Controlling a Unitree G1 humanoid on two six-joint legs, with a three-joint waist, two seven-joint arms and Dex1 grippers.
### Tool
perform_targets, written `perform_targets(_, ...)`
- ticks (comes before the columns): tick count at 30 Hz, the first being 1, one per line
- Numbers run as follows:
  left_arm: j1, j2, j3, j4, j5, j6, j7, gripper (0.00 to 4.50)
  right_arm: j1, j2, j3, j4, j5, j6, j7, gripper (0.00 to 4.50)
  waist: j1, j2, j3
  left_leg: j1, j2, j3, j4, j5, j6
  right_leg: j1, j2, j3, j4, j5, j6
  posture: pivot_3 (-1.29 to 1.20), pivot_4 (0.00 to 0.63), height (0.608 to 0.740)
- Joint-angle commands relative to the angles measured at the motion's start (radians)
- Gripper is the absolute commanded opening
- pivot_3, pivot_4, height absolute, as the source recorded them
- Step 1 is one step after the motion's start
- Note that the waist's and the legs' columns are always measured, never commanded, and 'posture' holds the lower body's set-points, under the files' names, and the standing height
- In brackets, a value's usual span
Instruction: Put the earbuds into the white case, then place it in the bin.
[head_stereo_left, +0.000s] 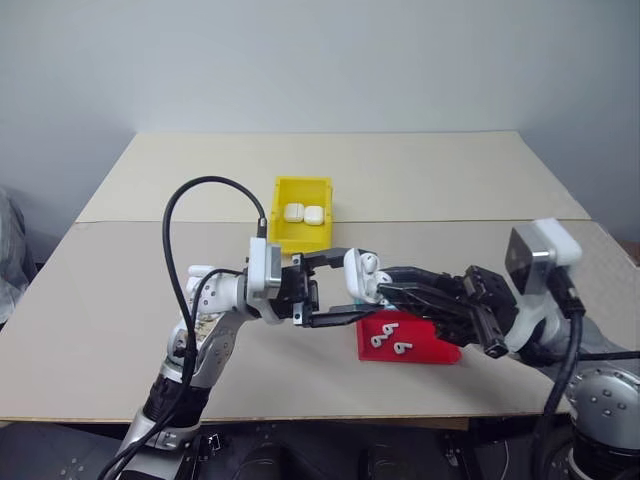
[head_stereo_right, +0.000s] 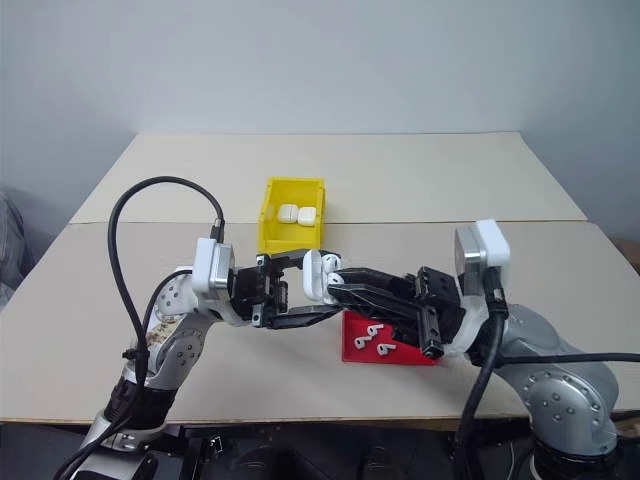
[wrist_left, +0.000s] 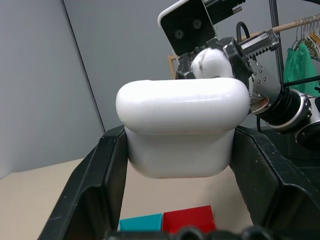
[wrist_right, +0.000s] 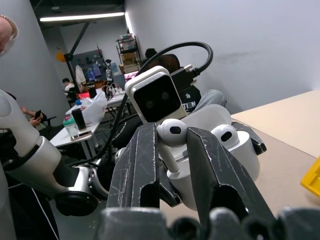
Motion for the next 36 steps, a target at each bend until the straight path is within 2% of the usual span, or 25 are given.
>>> perform_targets(1, 0.004, -0.005, 0.008, -0.042, -0.002, -0.013, 0.008, 2.80, -0.004, -0.010, 0.015, 0.001, -0.031, -0.047, 0.012, 0.69, 0.000, 0.000, 0.000, 0.000, 0.000, 0.000, 0.000, 0.000, 0.000, 0.000, 0.000, 0.000, 0.000, 0.000, 0.000, 0.00, 0.150, 0.740)
perform_targets(11, 0.008, -0.005, 0.011, -0.037, 0.011, -0.019, 0.005, 2.80, 0.007, -0.012, 0.048, 0.005, -0.083, -0.101, 0.029, 0.69, 0.001, 0.000, 0.000, 0.000, 0.000, 0.000, 0.000, 0.000, 0.000, 0.000, 0.000, 0.000, 0.000, 0.000, 0.000, 0.00, 0.150, 0.740)
perform_targets(12, 0.008, -0.006, 0.011, -0.037, 0.011, -0.020, 0.005, 2.80, 0.010, -0.012, 0.051, 0.001, -0.095, -0.111, 0.035, 1.34, 0.001, 0.000, 0.000, 0.000, 0.000, 0.000, 0.000, 0.000, 0.000, 0.000, 0.000, 0.000, 0.000, 0.000, 0.000, 0.00, 0.150, 0.740)
perform_targets(15, 0.005, -0.007, 0.012, -0.029, 0.012, -0.023, 0.001, 2.80, 0.012, -0.006, 0.062, -0.008, -0.136, -0.134, 0.009, 2.10, 0.001, 0.000, 0.000, 0.000, 0.000, 0.000, 0.000, 0.000, 0.000, 0.000, 0.000, 0.000, 0.000, 0.000, 0.000, 0.00, 0.150, 0.740)
perform_targets(21, 0.001, -0.007, 0.014, -0.016, 0.015, -0.027, -0.006, 2.80, 0.029, -0.028, 0.029, 0.006, -0.130, -0.165, 0.033, 2.10, 0.001, 0.000, 0.000, 0.000, 0.000, 0.000, 0.000, 0.000, 0.000, 0.000, 0.000, 0.000, 0.000, 0.000, 0.000, 0.00, 0.150, 0.740)
perform_targets(25, -0.016, 0.009, 0.014, 0.034, 0.042, -0.025, -0.014, 2.80, 0.028, -0.086, -0.046, 0.030, -0.070, -0.169, 0.103, 2.10, 0.001, 0.000, 0.000, 0.000, 0.000, 0.000, 0.000, 0.000, 0.000, 0.000, 0.000, 0.000, 0.000, 0.000, 0.000, 0.00, 0.150, 0.740)
perform_targets(29, -0.061, 0.032, -0.026, 0.129, 0.174, -0.087, -0.016, 2.80, -0.119, -0.188, -0.028, 0.122, -0.077, -0.092, 0.084, 2.10, -0.003, 0.000, 0.000, 0.000, 0.000, 0.001, 0.001, 0.000, 0.000, 0.000, 0.000, 0.000, 0.000, 0.000, 0.000, 0.00, 0.150, 0.740)
perform_targets(32, -0.090, 0.050, -0.074, 0.158, 0.293, -0.079, 0.030, 2.80, -0.240, -0.237, 0.015, 0.179, -0.105, -0.074, 0.113, 1.53, -0.003, 0.000, 0.000, 0.000, 0.000, 0.001, 0.000, 0.000, 0.000, 0.000, 0.001, 0.000, 0.000, 0.000, -0.001, 0.00, 0.150, 0.740)
perform_targets(36, -0.118, 0.017, -0.100, 0.177, 0.323, -0.069, 0.058, 2.80, -0.370, -0.284, 0.116, 0.193, -0.182, -0.062, 0.175, 0.18, 0.001, 0.000, 0.000, -0.001, 0.000, 0.001, -0.002, 0.000, 0.000, -0.002, 0.001, 0.000, -0.002, 0.000, 0.000, 0.00, 0.150, 0.740)
